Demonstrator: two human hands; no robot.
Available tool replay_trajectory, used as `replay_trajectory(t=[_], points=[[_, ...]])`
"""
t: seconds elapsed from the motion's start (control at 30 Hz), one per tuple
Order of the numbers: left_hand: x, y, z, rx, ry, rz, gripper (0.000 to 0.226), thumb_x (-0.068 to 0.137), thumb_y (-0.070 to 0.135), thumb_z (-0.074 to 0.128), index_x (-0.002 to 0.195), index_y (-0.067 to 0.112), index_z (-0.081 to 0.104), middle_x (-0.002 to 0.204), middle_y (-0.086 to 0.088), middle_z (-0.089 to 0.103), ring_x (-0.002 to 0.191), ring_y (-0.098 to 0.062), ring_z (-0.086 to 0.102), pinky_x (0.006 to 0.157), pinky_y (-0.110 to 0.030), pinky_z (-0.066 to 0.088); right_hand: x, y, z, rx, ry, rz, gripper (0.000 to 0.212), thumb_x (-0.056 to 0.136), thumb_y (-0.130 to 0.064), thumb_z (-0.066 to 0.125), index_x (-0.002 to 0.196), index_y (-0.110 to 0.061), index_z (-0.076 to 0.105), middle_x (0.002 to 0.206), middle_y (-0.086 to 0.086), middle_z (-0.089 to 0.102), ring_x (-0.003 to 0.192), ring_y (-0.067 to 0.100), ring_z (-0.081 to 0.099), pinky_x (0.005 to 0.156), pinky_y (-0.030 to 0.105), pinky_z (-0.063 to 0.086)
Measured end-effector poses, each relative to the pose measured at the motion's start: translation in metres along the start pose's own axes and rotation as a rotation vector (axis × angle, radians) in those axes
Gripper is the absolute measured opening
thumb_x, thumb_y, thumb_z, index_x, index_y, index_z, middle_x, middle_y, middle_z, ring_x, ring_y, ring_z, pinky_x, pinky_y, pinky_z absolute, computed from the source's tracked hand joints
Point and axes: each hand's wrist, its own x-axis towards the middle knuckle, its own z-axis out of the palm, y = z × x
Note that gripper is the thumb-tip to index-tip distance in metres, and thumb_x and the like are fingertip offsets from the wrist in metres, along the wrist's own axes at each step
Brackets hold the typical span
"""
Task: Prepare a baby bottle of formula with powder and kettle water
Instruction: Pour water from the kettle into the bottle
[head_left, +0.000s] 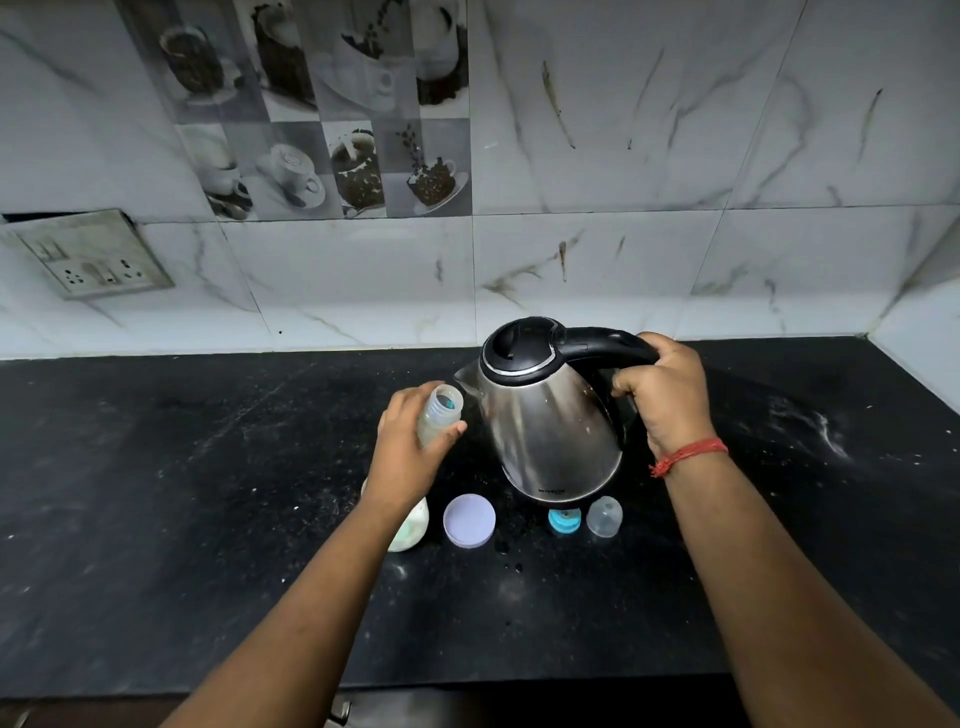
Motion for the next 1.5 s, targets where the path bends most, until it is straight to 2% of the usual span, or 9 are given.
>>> replay_trajectory(t=[0.17, 0.33, 0.67, 0.83, 1.03, 1.5], points=[[-0.013, 0.003, -0.002, -0.012, 0.014, 0.016, 0.050, 0.085, 0.018, 0.082, 0.131, 0.020, 0.064, 0.124, 0.003, 0.059, 0.119, -0.015, 0.057, 0.110, -0.039, 0.045, -0.009, -0.006, -0.004, -0.137, -0.023, -0.035, 0.027, 0.041, -0.003, 0.058, 0.068, -0.003, 0.058, 0.052, -0.002, 0.045, 0.055, 0.018, 0.043, 0.056, 0.033, 0.035], [-0.024, 0.004, -0.004, 0.007, 0.009, 0.005, 0.050, 0.085, 0.026, 0.080, 0.132, 0.023, 0.063, 0.126, 0.004, 0.059, 0.120, -0.018, 0.057, 0.109, -0.044, 0.045, -0.015, -0.015, -0.008, -0.279, -0.052, -0.085, 0.019, 0.044, -0.008, 0.059, 0.062, -0.014, 0.056, 0.044, -0.011, 0.042, 0.052, 0.019, 0.042, 0.054, 0.033, 0.035], [-0.038, 0.002, -0.005, 0.084, -0.016, -0.023, 0.051, 0.086, 0.023, 0.082, 0.133, 0.024, 0.063, 0.128, 0.006, 0.058, 0.119, -0.019, 0.054, 0.108, -0.044, 0.044, -0.018, -0.025, -0.004, -0.474, -0.072, -0.166, 0.021, 0.047, -0.012, 0.058, 0.066, -0.021, 0.059, 0.049, -0.002, 0.050, 0.056, 0.025, 0.050, 0.055, 0.038, 0.046], [-0.042, 0.000, -0.004, 0.093, -0.031, -0.051, 0.053, 0.086, 0.024, 0.081, 0.135, 0.024, 0.062, 0.130, 0.006, 0.058, 0.121, -0.019, 0.054, 0.109, -0.042, 0.044, -0.018, -0.033, -0.001, -0.594, -0.091, -0.213, 0.017, 0.056, -0.003, 0.063, 0.064, -0.016, 0.057, 0.051, -0.001, 0.050, 0.059, 0.026, 0.051, 0.055, 0.032, 0.040], [-0.044, -0.002, -0.002, 0.091, -0.044, -0.065, 0.054, 0.087, 0.027, 0.081, 0.137, 0.024, 0.061, 0.129, 0.007, 0.057, 0.123, -0.020, 0.054, 0.108, -0.043, 0.045, -0.016, -0.042, 0.003, -0.679, -0.121, -0.276, 0.019, 0.060, -0.001, 0.065, 0.063, -0.018, 0.057, 0.056, 0.000, 0.055, 0.063, 0.025, 0.055, 0.052, 0.029, 0.035], [-0.036, 0.002, 0.002, 0.065, -0.027, -0.053, 0.051, 0.087, 0.028, 0.081, 0.134, 0.028, 0.061, 0.125, 0.012, 0.056, 0.121, -0.017, 0.054, 0.107, -0.044, 0.046, -0.002, -0.061, 0.003, -0.744, -0.183, -0.321, 0.017, 0.060, -0.002, 0.066, 0.066, -0.015, 0.057, 0.057, 0.001, 0.055, 0.063, 0.027, 0.054, 0.052, 0.029, 0.034]])
